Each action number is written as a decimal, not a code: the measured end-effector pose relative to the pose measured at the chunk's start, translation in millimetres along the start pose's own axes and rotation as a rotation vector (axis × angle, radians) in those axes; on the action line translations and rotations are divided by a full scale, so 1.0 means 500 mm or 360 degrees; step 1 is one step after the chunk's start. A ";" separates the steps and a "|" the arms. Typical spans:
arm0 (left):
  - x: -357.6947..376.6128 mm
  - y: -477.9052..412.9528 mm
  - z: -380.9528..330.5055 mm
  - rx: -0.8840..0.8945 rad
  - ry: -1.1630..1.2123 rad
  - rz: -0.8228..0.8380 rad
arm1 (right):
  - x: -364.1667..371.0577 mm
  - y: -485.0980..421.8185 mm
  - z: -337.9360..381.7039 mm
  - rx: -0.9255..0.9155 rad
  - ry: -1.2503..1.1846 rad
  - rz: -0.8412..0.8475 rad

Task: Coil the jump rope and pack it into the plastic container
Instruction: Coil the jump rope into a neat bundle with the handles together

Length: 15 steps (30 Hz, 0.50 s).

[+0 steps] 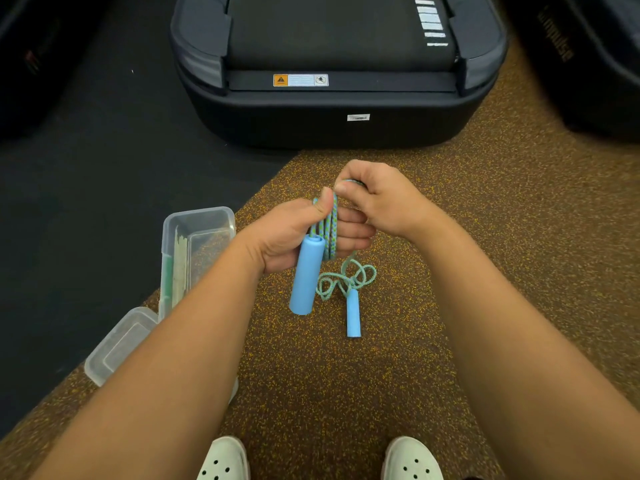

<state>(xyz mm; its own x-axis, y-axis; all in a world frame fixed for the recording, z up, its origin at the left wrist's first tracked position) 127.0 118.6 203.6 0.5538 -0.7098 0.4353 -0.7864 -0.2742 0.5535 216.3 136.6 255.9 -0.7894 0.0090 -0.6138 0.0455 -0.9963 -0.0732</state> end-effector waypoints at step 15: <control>0.004 0.020 -0.044 0.0282 0.0300 0.0208 | 0.089 0.050 -0.086 0.0432 -0.0840 0.0139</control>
<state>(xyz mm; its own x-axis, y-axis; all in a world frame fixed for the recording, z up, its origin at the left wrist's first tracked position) 126.3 128.9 225.8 0.4724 -0.6180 0.6284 -0.8810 -0.3091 0.3583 208.5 115.9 192.9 -0.9903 -0.0484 -0.1302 0.0207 -0.9783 0.2060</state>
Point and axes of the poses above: each hand's wrist, its own y-axis away from the middle knuckle, its own x-axis out of the palm, z = x × y, the point moved 9 cm from there along -y, towards the middle knuckle, and after that the axes turned 9 degrees about -x, right-handed, at the moved point
